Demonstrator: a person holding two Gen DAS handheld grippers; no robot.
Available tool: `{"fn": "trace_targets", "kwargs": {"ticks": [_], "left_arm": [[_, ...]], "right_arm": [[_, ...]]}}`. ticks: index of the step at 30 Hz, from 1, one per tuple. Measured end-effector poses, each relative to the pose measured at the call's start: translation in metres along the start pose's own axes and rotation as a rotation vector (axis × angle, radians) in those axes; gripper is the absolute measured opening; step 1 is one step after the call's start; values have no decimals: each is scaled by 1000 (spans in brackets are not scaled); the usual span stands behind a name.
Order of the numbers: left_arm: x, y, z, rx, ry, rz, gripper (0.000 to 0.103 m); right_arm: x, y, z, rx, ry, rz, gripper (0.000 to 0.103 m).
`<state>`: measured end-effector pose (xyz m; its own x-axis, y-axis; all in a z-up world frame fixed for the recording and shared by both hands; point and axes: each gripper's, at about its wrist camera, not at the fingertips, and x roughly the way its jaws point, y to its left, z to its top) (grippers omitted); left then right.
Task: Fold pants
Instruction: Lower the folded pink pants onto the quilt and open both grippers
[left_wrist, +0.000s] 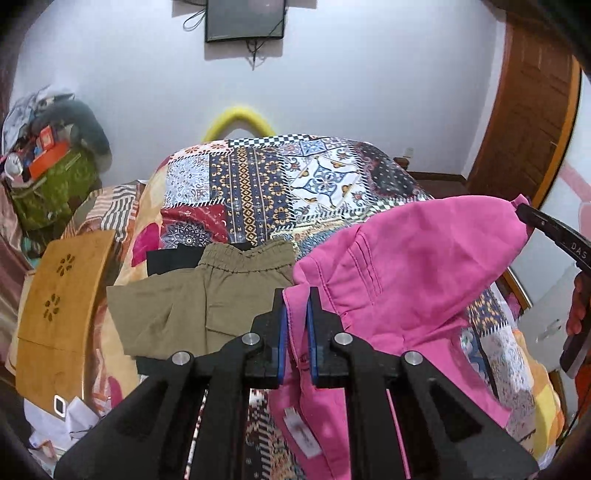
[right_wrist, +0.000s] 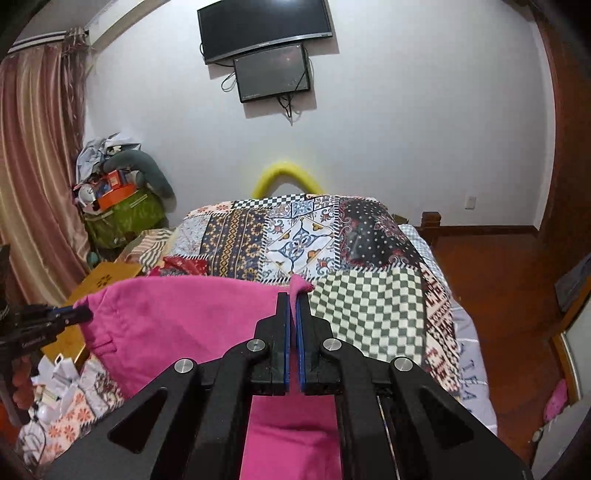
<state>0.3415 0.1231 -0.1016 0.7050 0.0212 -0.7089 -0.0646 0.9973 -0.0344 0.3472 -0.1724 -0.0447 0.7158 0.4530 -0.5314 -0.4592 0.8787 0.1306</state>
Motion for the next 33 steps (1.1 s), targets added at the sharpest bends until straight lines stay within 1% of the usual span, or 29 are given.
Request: {"fn": "trace_targets", "kwargs": {"ticks": [4,8,11,17,20,24,27,28,30,33], "left_arm": [[-15,-9,-23,33,-5,1,10],[-30,-18,-50,56,12,-33,10],[-36,-23,-70,76,42,-52,10],[-43,-27,-113,69,108,-94,12],[-43,-30,-135,74,149,-115,12],[-49,-35,-158,96,173,-111,17],[-52,-32,-171,89,196,-92,23],[-52,-31,-176,85,213,-86,28],[-53,-28,-186,68,248,-89,28],[-61,-24,-193,56,258,-74,29]], "right_arm": [[-19,-2,-18,6,18,1,2],[-37,-6,-44,4,48,2,2],[-48,-5,-62,-28,70,-14,2],[-70,-9,-104,1,126,-6,3],[-74,-7,-129,-16,166,-45,3],[-74,-10,-162,24,239,-55,3],[-76,-15,-183,62,280,-56,5],[-79,-15,-190,69,289,-55,5],[-85,-14,-202,61,310,-76,6],[-96,-12,-211,36,326,-90,6]]}}
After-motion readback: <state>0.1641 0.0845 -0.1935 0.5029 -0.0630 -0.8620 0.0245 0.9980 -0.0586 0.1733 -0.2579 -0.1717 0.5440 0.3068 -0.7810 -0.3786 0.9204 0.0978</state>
